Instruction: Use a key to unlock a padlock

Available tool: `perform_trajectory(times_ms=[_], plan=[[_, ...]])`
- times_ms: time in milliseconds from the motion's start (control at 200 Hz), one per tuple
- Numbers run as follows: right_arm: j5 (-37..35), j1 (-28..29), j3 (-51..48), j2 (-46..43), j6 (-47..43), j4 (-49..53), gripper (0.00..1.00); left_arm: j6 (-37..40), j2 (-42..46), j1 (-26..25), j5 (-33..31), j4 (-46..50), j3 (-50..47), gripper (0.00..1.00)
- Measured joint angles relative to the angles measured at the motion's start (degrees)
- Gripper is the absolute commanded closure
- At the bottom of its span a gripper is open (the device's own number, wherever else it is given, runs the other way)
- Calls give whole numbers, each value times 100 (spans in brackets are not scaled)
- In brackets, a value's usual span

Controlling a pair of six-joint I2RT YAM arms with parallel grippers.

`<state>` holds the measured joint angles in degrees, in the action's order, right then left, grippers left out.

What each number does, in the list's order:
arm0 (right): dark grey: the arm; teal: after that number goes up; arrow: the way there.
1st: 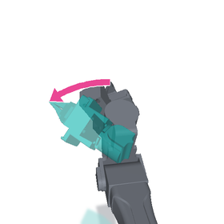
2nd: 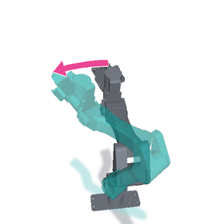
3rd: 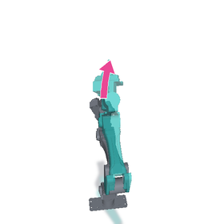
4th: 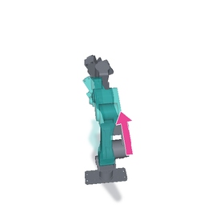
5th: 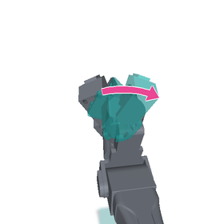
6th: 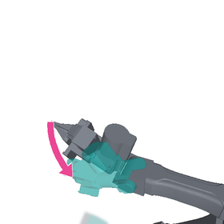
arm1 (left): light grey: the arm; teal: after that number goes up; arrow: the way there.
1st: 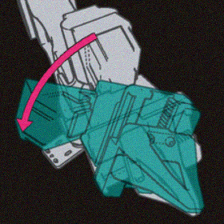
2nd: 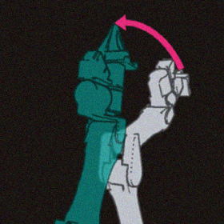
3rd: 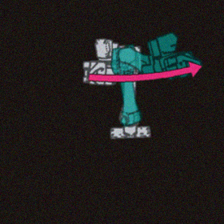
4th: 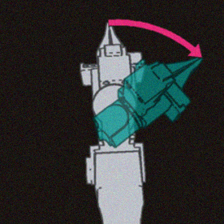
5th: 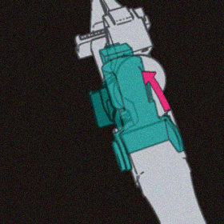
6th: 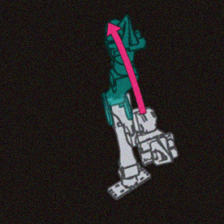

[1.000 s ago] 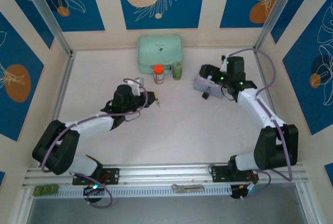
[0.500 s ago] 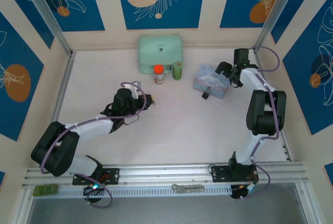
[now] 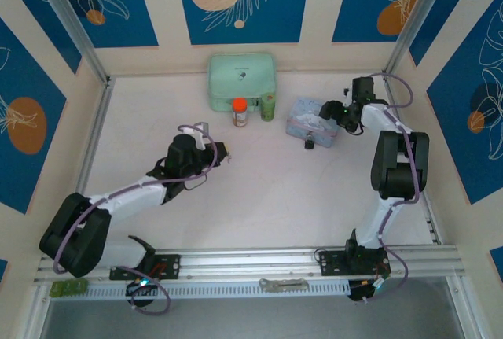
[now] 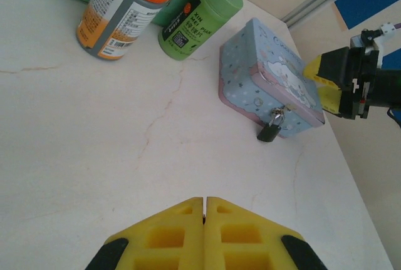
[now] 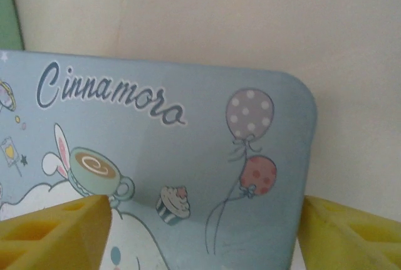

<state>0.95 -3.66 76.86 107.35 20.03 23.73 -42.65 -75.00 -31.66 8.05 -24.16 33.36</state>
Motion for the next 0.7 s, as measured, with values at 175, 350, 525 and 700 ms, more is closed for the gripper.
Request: perform_trajectory(times_ms=[175, 350, 525, 700], plan=[[59, 262, -247, -81, -367, -44, 34, 153, 356, 70, -192, 160, -2, 100], [55, 584, -643, -424, -518, 7, 39, 282, 686, 166, -389, 289, -26, 100], [35, 822, -911, -702, -656, 116, 41, 402, 870, 221, -516, 413, -55, 100], [35, 1126, -986, -782, -918, 162, 43, 420, 970, 254, -575, 459, -107, 100]])
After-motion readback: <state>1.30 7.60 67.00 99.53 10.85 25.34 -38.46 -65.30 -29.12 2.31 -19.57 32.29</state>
